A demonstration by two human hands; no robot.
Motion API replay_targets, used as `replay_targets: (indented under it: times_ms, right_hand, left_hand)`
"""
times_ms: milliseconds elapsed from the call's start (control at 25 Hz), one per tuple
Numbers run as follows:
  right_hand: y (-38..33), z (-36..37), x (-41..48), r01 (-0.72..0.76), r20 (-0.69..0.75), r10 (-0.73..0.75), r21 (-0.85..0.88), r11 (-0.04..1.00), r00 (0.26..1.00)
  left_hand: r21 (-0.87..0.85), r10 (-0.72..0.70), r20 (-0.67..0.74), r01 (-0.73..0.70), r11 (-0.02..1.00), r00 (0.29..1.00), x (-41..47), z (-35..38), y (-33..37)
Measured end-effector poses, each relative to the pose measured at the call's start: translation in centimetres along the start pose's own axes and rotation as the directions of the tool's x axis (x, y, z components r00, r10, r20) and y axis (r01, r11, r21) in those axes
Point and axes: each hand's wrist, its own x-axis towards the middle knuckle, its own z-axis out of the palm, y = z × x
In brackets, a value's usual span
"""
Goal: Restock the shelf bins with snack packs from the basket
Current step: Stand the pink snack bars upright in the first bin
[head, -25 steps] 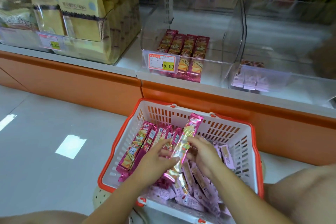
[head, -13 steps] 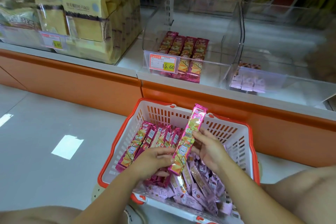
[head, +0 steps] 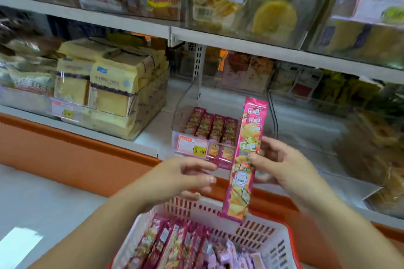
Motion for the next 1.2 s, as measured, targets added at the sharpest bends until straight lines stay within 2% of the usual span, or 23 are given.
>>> replay_targets:
  times_ms: [40, 80, 120, 200, 240, 360, 440, 640, 800, 960, 1080, 1200]
  right_hand:
    - [-2.1, -0.6, 1.4, 0.012, -0.017, -0.012, -0.016, 1.000, 1.000]
    - [-3.9, -1.0, 2.9, 0.003, -0.037, -0.004, -0.026, 1.000, 0.999]
    - [-5.3, -1.2, 4.6, -0.023, -0.068, 0.022, -0.024, 0.999, 0.997]
    - [-7.0, -1.2, 8.1, -0.085, -0.133, 0.079, -0.040, 0.996, 0.988]
    - [-7.3, -0.9, 9.6, -0.113, -0.159, 0.101, -0.067, 0.991, 0.982]
    - [-6.4, -0.1, 14.1, -0.209, -0.256, 0.139, -0.271, 0.940, 0.957]
    - [-5.5, 0.5, 16.2, -0.317, -0.291, 0.192, -0.485, 0.815, 0.937]
    - [-3.5, 1.6, 18.1, -0.561, -0.378, 0.422, -0.649, 0.513, 0.824]
    - [-1.3, 0.8, 19.3, -0.627, -0.412, 0.483, -0.612, 0.482, 0.773]
    - [0.2, 0.6, 19.3, -0.644, -0.459, 0.461, -0.627, 0.437, 0.759]
    - [0.1, 0.6, 18.8, -0.638, -0.470, 0.442, -0.653, 0.408, 0.764]
    - [-0.5, 0.8, 18.2, -0.556, -0.372, 0.460, -0.741, 0.377, 0.807]
  left_hand:
    - [-0.001, 0.099, -0.113, -0.099, 0.995, 0.989, 0.9, -1.1, 1.5]
    - [0.038, 0.203, -0.263, -0.200, 0.979, 0.943, 2.1, -2.3, 2.6]
    - [0.125, 0.294, -0.406, -0.266, 0.956, 0.865, 3.2, -3.7, 3.2]
    - [0.367, 0.419, -0.541, -0.243, 0.898, 0.729, 5.7, -6.3, 3.3]
    - [0.440, 0.432, -0.551, -0.192, 0.877, 0.714, 6.8, -7.2, 2.7]
    - [0.471, 0.366, -0.493, -0.111, 0.875, 0.789, 9.8, -9.0, 0.7]
    - [0.444, 0.356, -0.437, -0.146, 0.884, 0.826, 11.2, -10.1, -0.1]
    - [0.127, 0.300, -0.341, -0.273, 0.954, 0.891, 12.4, -11.8, 0.1]
    - [0.057, 0.318, -0.259, -0.314, 0.948, 0.912, 13.1, -12.4, 0.0]
    - [-0.038, 0.300, -0.187, -0.312, 0.949, 0.935, 13.4, -12.7, -0.6]
    - [-0.040, 0.308, -0.207, -0.322, 0.946, 0.929, 13.5, -12.4, -0.7]
    - [-0.023, 0.331, -0.232, -0.345, 0.938, 0.915, 13.5, -12.1, -0.8]
